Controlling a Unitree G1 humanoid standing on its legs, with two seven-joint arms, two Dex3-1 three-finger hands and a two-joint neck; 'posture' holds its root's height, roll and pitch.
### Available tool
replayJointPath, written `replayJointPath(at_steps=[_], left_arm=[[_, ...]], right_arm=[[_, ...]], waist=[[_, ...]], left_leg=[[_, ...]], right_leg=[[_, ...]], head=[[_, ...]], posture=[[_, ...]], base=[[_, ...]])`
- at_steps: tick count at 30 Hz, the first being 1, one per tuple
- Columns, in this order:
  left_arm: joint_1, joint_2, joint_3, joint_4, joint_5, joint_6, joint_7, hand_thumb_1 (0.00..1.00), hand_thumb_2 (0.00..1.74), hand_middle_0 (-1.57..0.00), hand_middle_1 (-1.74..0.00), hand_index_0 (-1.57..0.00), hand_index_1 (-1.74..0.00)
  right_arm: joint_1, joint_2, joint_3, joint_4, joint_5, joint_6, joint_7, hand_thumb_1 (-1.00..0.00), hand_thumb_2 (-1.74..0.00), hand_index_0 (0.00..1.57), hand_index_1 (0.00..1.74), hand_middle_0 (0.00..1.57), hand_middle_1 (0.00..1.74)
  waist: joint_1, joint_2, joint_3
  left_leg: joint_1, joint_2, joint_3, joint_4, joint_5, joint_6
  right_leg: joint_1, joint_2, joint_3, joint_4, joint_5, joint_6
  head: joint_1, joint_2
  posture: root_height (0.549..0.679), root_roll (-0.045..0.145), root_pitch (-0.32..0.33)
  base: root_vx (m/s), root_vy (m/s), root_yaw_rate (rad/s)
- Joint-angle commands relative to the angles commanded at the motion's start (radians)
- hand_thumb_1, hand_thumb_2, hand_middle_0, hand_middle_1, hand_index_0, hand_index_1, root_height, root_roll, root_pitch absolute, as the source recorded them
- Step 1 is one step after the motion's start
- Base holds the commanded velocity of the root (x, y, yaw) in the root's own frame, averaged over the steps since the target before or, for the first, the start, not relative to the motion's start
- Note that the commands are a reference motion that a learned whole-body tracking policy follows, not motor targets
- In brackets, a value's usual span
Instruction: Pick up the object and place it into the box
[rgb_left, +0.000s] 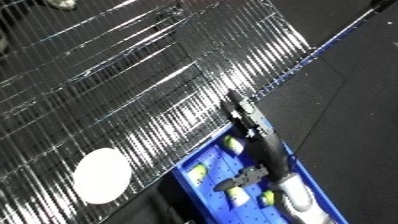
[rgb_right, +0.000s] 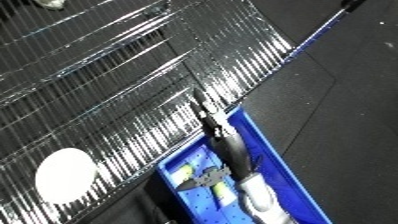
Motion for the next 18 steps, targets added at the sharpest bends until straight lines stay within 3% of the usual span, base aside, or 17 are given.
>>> replayJointPath(at_steps=[9, 18], left_arm=[[0.010, 0.014, 0.009, -0.004, 0.011, 0.054, -0.029, 1.00, 1.74, -1.57, -1.74, -1.57, -1.74], [0.024, 0.026, 0.003, -0.018, 0.013, 0.078, -0.038, 1.00, 1.74, -1.57, -1.74, -1.57, -1.74]], right_arm=[[-0.038, 0.015, 0.046, 0.006, -0.042, 0.058, 0.031, 0.00, 0.00, 0.00, 0.00, 0.00, 0.00], [-0.079, 0.029, 0.088, 0.062, -0.054, 0.087, 0.047, 0.00, 0.00, 0.00, 0.00, 0.00, 0.00]], waist=[[0.046, -0.012, -0.012], [0.080, -0.009, -0.008]], left_leg=[[-0.019, -0.007, -0.019, 0.060, -0.018, 0.0055], [-0.039, -0.013, -0.028, 0.105, -0.029, 0.0099]], right_leg=[[-0.001, -0.0181, -0.024, 0.045, -0.020, -0.0019], [-0.019, -0.0354, -0.042, 0.086, -0.029, -0.0014]], head=[[-0.111, -0.072], [-0.165, -0.098]], posture=[[0.628, 0.073, 0.004], [0.621, 0.068, -0.013]], base=[[0.071, -0.041, 0.157], [0.056, -0.004, 0.139]])
